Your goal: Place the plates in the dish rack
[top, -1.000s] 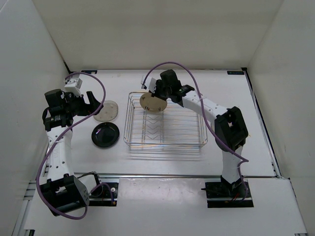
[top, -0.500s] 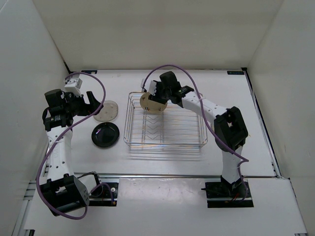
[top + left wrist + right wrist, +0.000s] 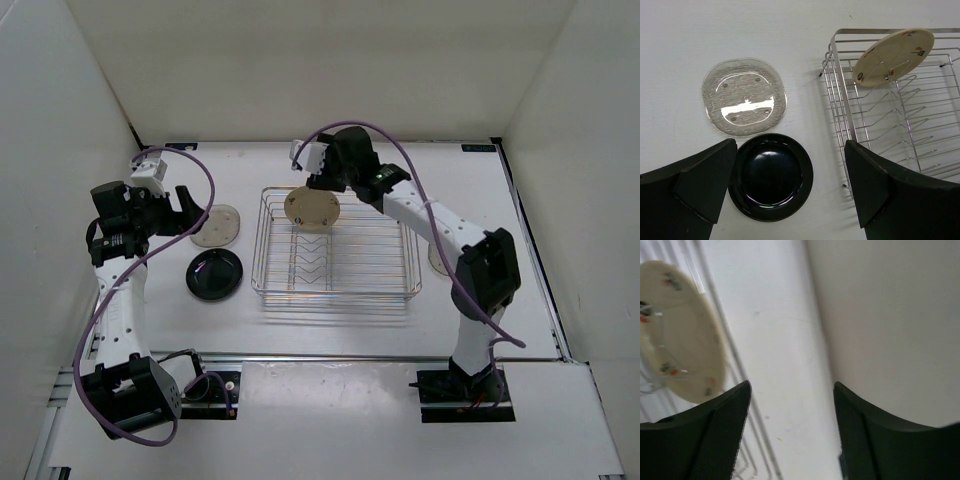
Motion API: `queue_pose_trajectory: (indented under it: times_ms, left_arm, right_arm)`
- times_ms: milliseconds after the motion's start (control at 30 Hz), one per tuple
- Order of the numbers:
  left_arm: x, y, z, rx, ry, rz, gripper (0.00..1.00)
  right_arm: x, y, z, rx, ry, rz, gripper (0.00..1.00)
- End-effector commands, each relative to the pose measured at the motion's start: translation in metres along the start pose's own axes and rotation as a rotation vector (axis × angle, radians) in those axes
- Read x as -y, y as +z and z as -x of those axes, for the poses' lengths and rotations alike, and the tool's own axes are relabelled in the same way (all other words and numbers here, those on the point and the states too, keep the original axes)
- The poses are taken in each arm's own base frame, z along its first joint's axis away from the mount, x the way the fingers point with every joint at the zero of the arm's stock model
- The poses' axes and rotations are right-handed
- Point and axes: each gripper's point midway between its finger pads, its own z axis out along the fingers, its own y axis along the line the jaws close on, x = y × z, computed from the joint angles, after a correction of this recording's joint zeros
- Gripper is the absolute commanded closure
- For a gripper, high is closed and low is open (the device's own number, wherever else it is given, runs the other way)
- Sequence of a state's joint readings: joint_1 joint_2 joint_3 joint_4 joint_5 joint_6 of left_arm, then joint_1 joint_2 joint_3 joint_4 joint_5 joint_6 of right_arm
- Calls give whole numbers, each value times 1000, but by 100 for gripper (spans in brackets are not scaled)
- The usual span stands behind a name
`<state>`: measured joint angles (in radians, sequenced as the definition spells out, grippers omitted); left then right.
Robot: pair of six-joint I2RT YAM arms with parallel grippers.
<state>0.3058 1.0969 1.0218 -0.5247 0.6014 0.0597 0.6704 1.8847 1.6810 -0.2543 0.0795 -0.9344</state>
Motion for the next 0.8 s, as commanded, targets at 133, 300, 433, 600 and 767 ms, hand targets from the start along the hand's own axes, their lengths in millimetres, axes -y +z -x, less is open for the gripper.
queue_pose_trajectory:
  times_ms: [133, 300, 433, 600, 767]
  left_arm:
    - [-32, 11, -11, -57, -2, 119, 0]
    - [-66, 22, -14, -91, -70, 149, 2]
    - [-91, 25, -21, -90, -171, 90, 5]
    - [-106, 37, -26, -102, -212, 1, 5]
    - [-114, 60, -56, -170, -272, -73, 9]
  right_arm:
    - [154, -122, 4, -101, -100, -596, 9]
    - [158, -172, -99, -302, 187, -636, 0]
    - [122, -196, -154, -293, 383, -583, 0]
    - [71, -212, -208, -310, 551, -519, 0]
    - [54, -227, -222, -258, 688, -494, 0]
